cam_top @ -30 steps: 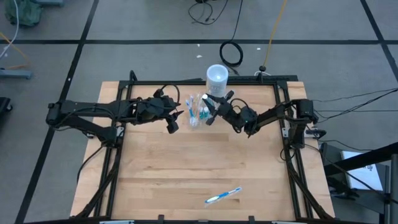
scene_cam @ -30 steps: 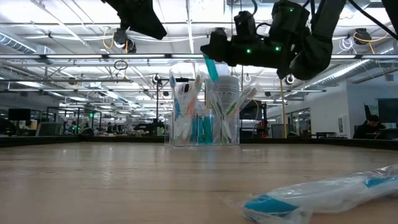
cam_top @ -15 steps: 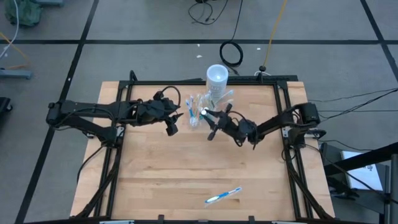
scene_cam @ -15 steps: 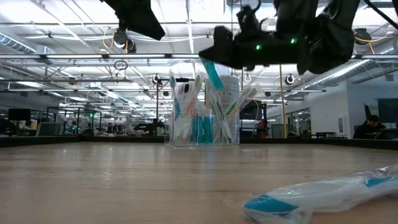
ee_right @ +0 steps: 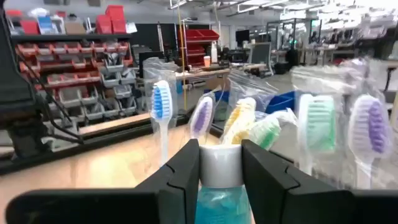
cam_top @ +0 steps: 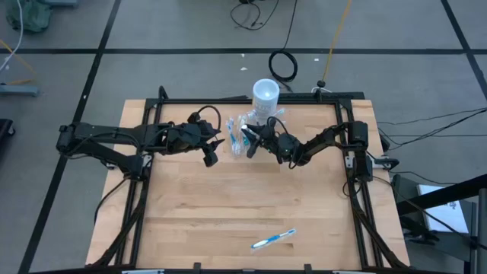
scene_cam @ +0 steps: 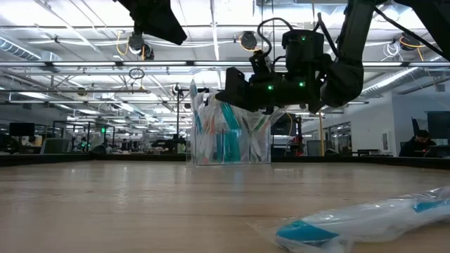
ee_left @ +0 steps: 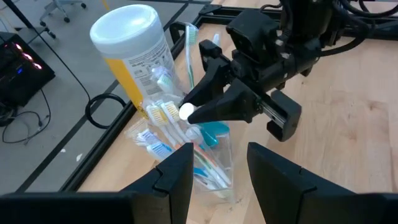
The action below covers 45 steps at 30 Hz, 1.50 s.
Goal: Pick & Place toothbrushing station
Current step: Put the blue mouthwash into the transparent organizer, then put the blue toothbrush into the transparent organizer
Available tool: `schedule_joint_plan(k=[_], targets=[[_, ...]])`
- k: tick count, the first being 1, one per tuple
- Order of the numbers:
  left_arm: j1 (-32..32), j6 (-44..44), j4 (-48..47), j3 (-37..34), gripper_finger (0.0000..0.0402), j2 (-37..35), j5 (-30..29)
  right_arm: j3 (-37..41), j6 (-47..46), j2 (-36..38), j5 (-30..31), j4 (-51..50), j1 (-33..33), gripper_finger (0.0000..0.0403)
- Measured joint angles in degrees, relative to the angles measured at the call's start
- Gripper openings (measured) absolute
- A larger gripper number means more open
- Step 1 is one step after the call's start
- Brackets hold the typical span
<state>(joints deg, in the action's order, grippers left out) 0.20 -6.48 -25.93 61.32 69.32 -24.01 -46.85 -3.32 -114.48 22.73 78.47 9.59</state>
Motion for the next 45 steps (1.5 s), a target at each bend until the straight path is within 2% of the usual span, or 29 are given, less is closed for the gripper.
schedule_joint_plan(k=[5,13,16,25,33,36,40,45], targets=[[0.0,0.1,0.0,0.0,0.0157,0.0,0.0,0.0,5.8,0.0,4.1,3.2,-1.2,0.0091],[0.0,0.2,0.0,0.0,0.0157,0.0,0.0,0.0,6.2,0.0,4.2,0.6,-1.4,0.0091],[0.0,0.2,0.0,0.0,0.0157,0.0,0.0,0.0,9.5,0.0,4.2,0.0,-0.9,0.0093],[0.0,0.1,0.0,0.0,0.0157,0.0,0.1,0.0,10.5,0.0,2.6,-0.3,-0.3,0.0128],[0.0,0.1,-0.1,0.0,0.0157,0.0,0.1,0.0,10.5,0.0,2.6,-0.3,-0.3,0.0122],[0.0,0.1,-0.1,0.0,0.0157,0.0,0.1,0.0,13.2,0.3,2.5,-0.2,-0.5,0.0122],[0.0,0.0,-0.1,0.0,0.0157,0.0,0.1,0.0,17.4,2.5,2.4,-1.9,-1.6,0.0131],[0.0,-0.2,-1.5,0.0,0.0157,0.0,0.2,0.1,20.6,9.1,-0.9,-12.8,-4.5,0.0152]])
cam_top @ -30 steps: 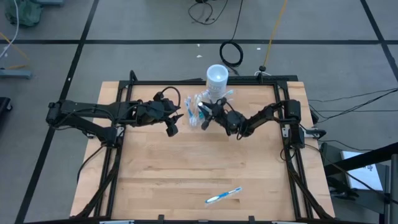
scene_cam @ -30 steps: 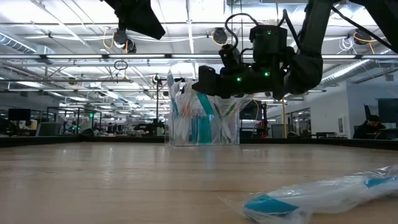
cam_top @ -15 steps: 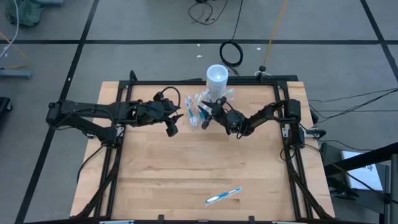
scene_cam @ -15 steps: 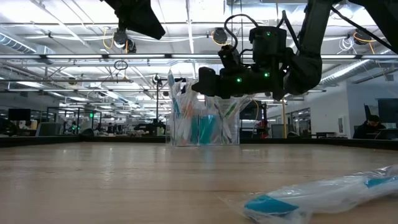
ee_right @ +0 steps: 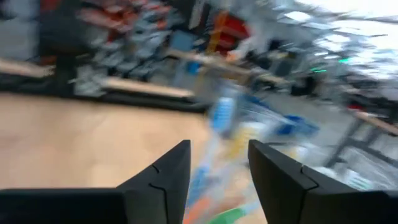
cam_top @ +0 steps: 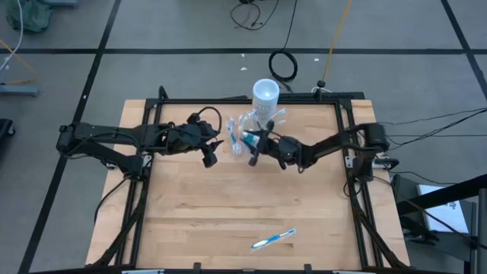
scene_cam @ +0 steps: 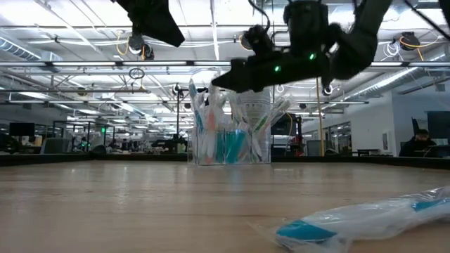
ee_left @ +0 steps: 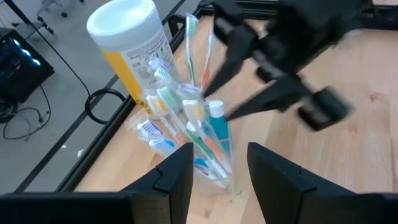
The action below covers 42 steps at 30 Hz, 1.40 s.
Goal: Pick & Place toothbrushing station
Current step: Put the blue toothbrush into the transparent organizer
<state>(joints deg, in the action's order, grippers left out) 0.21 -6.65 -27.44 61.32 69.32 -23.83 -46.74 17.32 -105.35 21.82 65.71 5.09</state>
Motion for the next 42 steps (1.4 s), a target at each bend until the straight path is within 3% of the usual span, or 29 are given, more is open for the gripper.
schedule_joint_plan(k=[8,14,16,19,21,25,33,37,42], targets=[[0.0,-1.3,-1.1,0.0,0.0157,0.0,0.0,0.0,-0.9,18.1,-7.3,-33.1,-6.6,0.0175],[0.0,-1.4,-1.1,0.0,0.0157,0.0,0.0,0.0,-13.2,28.9,-8.9,-56.7,-12.4,0.0169],[0.0,-1.4,-1.0,0.0,0.0157,0.0,0.0,0.0,-17.7,30.2,-13.3,-63.9,-14.1,0.0168],[0.0,-2.0,-1.0,0.0,0.0157,0.0,0.0,2.0,-21.9,30.3,-22.4,-66.9,-17.3,0.0168],[0.0,-2.7,-1.0,0.0,0.0157,0.0,0.0,4.6,-21.5,29.9,-26.5,-65.4,-20.2,0.0171],[0.0,-3.5,-1.0,0.0,0.0157,0.0,0.0,12.1,-20.1,27.7,-28.1,-54.7,-26.3,0.0181],[0.0,-4.8,-0.4,0.0,0.0157,0.0,-0.6,24.3,-27.8,18.0,-27.9,-15.5,-32.8,0.0219],[0.0,-8.5,1.0,0.0,0.0157,0.0,-1.9,23.1,-32.6,11.6,-28.1,-13.5,-35.1,0.0238],[0.0,-7.5,1.1,0.0,0.0157,0.0,-2.2,22.3,-34.6,5.6,-32.6,-9.4,-36.1,0.0243]])
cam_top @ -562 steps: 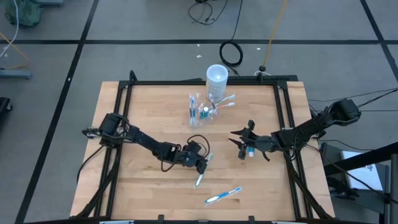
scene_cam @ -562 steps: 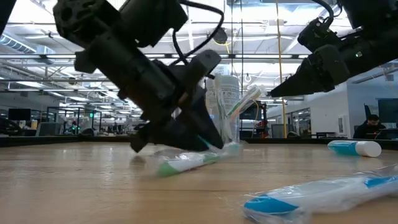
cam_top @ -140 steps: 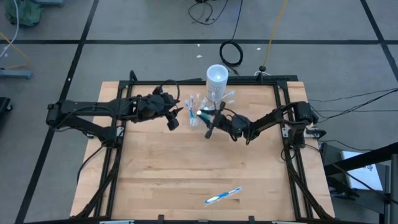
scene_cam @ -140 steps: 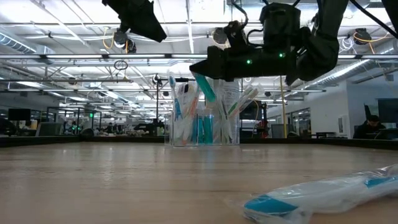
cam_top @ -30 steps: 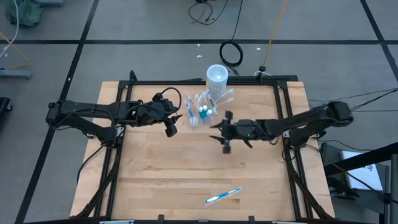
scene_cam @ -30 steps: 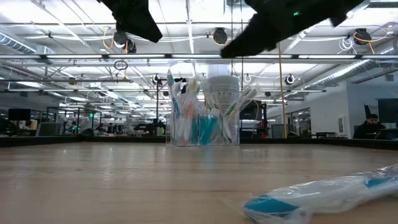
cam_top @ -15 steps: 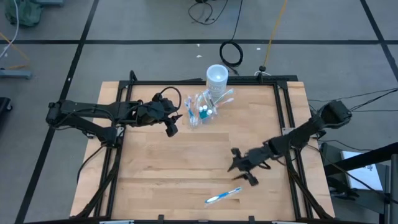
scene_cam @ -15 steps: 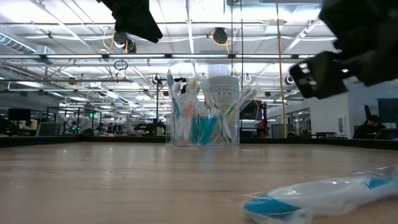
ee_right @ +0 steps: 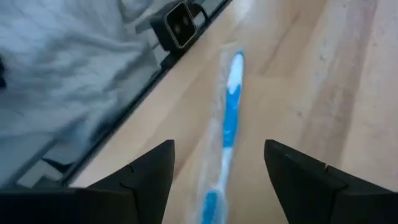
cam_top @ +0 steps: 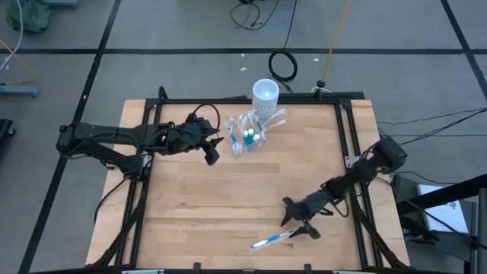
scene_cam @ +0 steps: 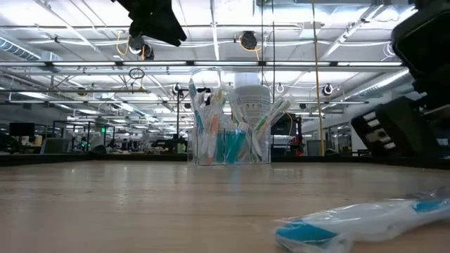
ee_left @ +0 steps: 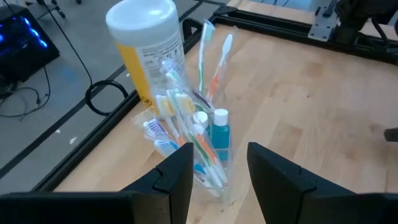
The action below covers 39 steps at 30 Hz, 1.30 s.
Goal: Pick & Place toothbrushing station
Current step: Put the blue toothbrush into the transparent organizer
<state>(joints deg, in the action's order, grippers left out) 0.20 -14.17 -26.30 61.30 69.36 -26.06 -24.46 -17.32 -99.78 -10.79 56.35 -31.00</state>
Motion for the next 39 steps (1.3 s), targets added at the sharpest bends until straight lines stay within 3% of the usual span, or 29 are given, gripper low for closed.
schedule_joint_plan(k=[6,17,32,39], targets=[[0.0,0.1,0.0,0.0,0.0157,0.0,0.0,-0.6,3.7,-4.8,0.3,0.6,-1.0,0.0231],[0.0,-0.2,0.0,0.0,0.0157,0.0,0.5,-3.4,-1.2,-8.9,1.2,2.5,-3.2,0.0198],[0.0,-2.5,-0.7,0.0,0.0157,0.0,3.3,-4.3,1.1,-8.4,-1.1,0.9,-3.3,0.0054],[0.0,-2.6,-0.7,0.0,0.0157,0.0,3.6,-4.3,8.1,-2.2,-3.4,-10.9,-1.9,0.0006]])
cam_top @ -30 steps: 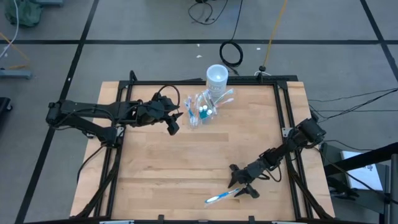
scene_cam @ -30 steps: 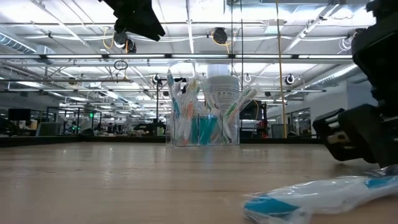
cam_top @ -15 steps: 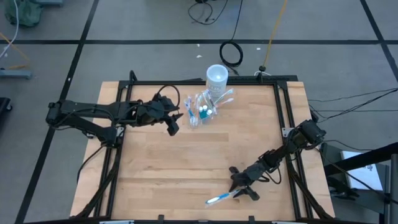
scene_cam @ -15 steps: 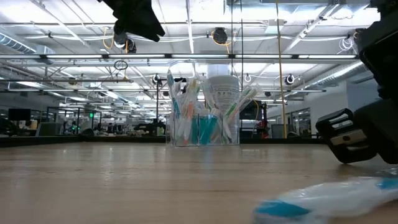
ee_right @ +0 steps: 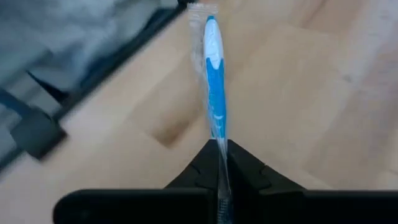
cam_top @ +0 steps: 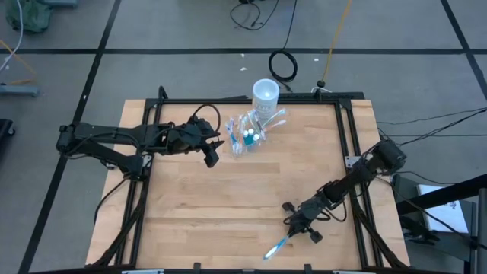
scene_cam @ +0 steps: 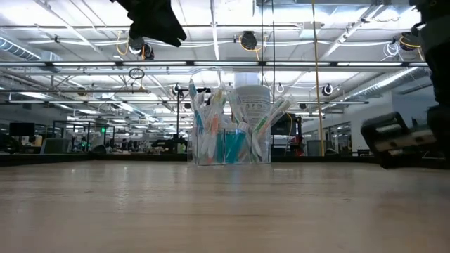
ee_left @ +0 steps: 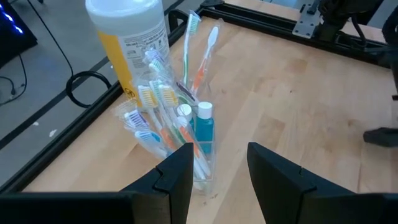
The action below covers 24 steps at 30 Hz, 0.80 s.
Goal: Pick & Place toothbrushing station
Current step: Put the blue toothbrush into the transparent organizer
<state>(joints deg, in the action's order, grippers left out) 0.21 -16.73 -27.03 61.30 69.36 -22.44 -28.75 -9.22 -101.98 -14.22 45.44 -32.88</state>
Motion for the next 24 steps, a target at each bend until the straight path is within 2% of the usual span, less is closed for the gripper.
schedule_joint_plan(k=[4,7,11,13,16,18,21,24], targets=[[0.0,0.0,-0.3,0.0,0.0157,0.0,0.0,0.1,9.4,8.6,2.5,-10.6,2.4,0.0011],[0.0,0.0,-0.3,0.0,0.0157,0.0,0.1,0.0,18.0,16.6,10.7,-18.5,4.3,0.0011],[0.0,0.0,-0.3,0.0,0.0157,0.0,0.1,0.1,30.1,27.0,30.5,-28.5,7.0,0.0005],[0.0,0.0,-0.2,0.0,0.0157,0.0,0.1,0.1,39.1,31.9,40.5,-31.6,8.5,0.0004],[0.0,0.0,-0.2,0.0,0.0157,0.0,0.1,0.1,57.5,37.3,54.3,-31.2,10.2,0.0002],[0.0,0.0,-0.2,0.0,0.0157,0.0,0.1,-0.5,71.1,39.9,62.3,-26.5,11.2,0.0000],[0.0,0.0,0.2,0.0,0.0157,0.0,0.1,-0.8,90.2,42.7,64.8,-14.9,13.8,0.0001],[0.0,0.0,0.1,0.0,0.0157,0.0,0.1,-0.8,106.2,44.7,61.0,-9.5,16.3,0.0001]])
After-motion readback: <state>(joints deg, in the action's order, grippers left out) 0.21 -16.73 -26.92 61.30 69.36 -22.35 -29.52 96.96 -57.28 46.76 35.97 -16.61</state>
